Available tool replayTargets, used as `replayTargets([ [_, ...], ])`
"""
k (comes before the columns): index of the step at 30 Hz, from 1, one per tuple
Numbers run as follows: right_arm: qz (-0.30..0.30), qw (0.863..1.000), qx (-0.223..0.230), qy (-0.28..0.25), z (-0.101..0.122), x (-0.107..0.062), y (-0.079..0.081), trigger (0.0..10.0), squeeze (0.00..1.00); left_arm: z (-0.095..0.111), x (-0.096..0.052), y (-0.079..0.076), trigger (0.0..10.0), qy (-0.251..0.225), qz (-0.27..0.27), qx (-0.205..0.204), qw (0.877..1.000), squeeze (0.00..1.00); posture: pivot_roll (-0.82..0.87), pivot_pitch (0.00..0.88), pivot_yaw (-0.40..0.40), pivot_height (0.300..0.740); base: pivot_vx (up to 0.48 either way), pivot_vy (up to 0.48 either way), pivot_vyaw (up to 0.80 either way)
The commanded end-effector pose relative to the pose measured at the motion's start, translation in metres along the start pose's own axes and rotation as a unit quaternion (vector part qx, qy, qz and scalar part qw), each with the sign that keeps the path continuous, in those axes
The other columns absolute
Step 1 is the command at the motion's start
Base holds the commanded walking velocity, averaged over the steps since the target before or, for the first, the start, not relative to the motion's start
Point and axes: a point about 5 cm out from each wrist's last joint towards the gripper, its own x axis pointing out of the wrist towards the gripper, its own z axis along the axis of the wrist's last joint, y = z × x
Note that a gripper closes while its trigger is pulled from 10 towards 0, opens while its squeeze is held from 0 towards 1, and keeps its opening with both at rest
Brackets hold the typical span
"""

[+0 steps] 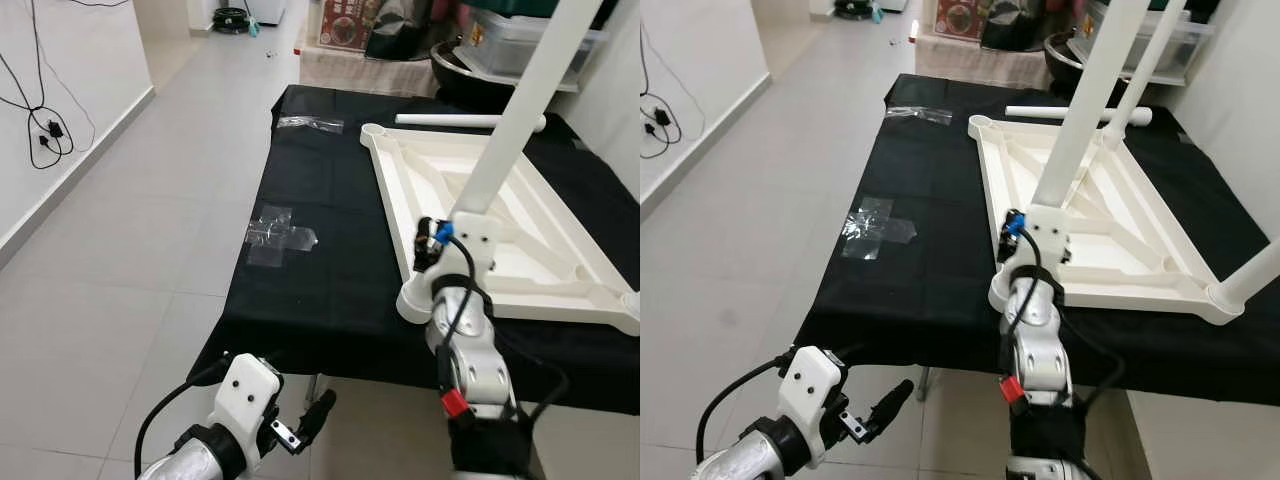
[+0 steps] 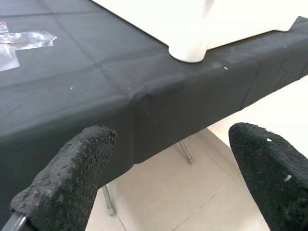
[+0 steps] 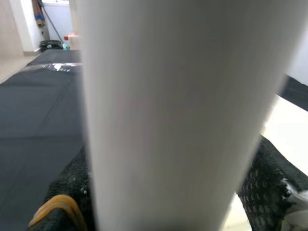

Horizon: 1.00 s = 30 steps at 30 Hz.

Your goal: Building children table

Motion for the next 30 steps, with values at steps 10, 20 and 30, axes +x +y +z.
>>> replayTargets([
  [10,0.085,0.996,0.03,0.002,0.002,-0.032,-0.008,10.0,0.0,-0.006,0.003,0.003,10.0,0.013,-0.003,-0.006,1.0,0.0,0.1,0.083,-0.103,0.74,0.0,0.0,0.0],
  [20,0.176,0.984,0.005,0.024,-0.003,-0.065,-0.023,10.0,0.0,-0.008,0.005,0.009,10.0,0.015,-0.001,-0.003,1.0,0.0,0.08,0.083,-0.089,0.74,0.0,0.0,0.0],
  [30,0.384,0.921,0.031,0.059,-0.001,-0.095,-0.002,10.0,0.0,-0.009,0.007,0.012,10.0,0.015,0.001,-0.001,1.0,0.0,0.08,0.08,-0.087,0.74,0.0,0.0,0.0],
])
